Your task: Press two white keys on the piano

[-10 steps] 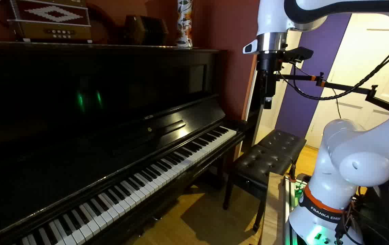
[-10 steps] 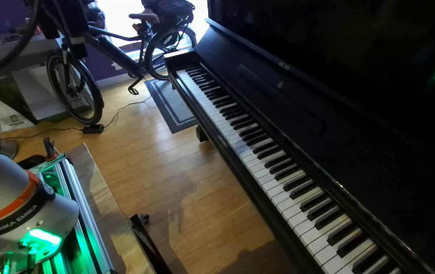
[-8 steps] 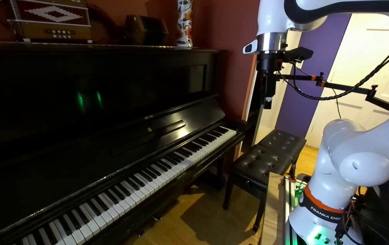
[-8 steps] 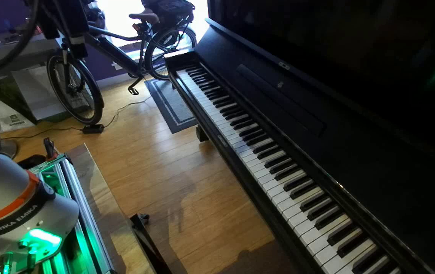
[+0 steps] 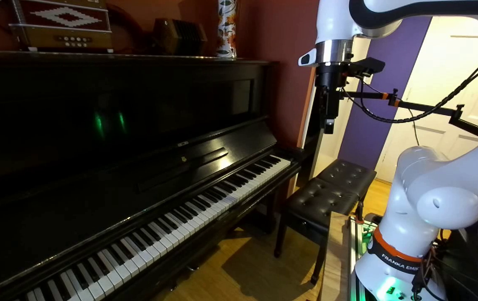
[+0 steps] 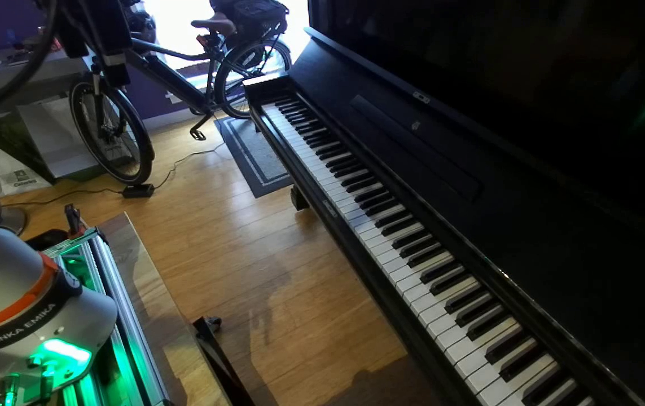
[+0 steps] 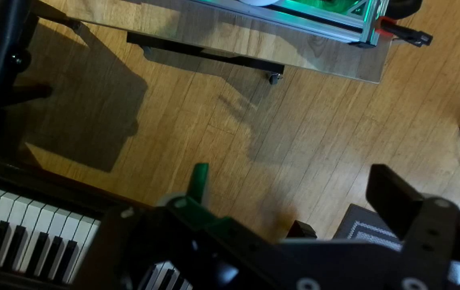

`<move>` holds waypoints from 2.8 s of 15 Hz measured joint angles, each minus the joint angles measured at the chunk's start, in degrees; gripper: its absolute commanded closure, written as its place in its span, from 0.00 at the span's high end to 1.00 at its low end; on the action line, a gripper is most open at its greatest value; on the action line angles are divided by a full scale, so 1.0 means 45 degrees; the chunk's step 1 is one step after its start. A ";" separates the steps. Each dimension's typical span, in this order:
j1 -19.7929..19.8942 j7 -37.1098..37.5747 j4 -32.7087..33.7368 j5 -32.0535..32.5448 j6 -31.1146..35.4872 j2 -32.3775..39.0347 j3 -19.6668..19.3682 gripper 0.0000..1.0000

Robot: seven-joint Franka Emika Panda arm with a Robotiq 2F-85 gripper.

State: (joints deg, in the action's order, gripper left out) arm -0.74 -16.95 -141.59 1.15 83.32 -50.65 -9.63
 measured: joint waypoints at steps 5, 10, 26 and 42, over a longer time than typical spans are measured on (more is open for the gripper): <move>-0.0075 0.0243 -0.0008 -0.0009 0.1427 0.0626 0.0573 1.00; -0.0050 0.1953 -0.0135 -0.0006 0.4351 0.2599 0.1439 1.00; 0.0468 0.6435 0.0627 -0.0631 1.2837 1.0797 0.1669 1.00; 0.0400 0.6667 0.1707 -0.0269 1.4880 1.3276 0.1600 0.70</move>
State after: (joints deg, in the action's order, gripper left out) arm 1.06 13.05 -133.91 -0.06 150.28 9.09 -2.43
